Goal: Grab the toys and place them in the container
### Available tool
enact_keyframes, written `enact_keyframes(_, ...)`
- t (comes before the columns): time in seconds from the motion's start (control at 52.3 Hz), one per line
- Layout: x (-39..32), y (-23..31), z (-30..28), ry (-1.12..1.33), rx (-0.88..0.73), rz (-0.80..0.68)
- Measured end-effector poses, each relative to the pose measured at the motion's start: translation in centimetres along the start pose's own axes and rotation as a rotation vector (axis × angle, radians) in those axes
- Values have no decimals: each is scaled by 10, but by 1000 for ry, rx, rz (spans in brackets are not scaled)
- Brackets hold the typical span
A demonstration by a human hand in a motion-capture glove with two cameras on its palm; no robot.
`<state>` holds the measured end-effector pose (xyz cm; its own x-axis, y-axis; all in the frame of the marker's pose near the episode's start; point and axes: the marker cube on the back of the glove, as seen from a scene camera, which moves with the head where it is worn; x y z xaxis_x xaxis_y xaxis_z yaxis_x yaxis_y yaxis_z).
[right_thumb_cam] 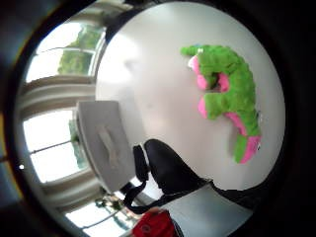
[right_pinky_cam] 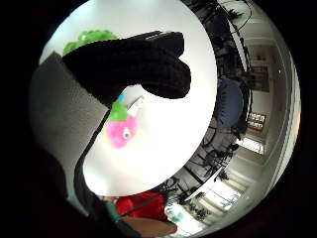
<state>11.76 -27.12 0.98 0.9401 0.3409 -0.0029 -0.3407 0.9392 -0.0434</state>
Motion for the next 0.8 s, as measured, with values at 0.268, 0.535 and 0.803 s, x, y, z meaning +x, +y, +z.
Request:
enact_keyframes(0.268, -3, -23, 34, 26, -40, 8)
enact_keyframes(0.535, 18, -41, 66, 65, -106, 52)
enact_keyframes(0.803, -1, -32, 77, 112, -183, 34)
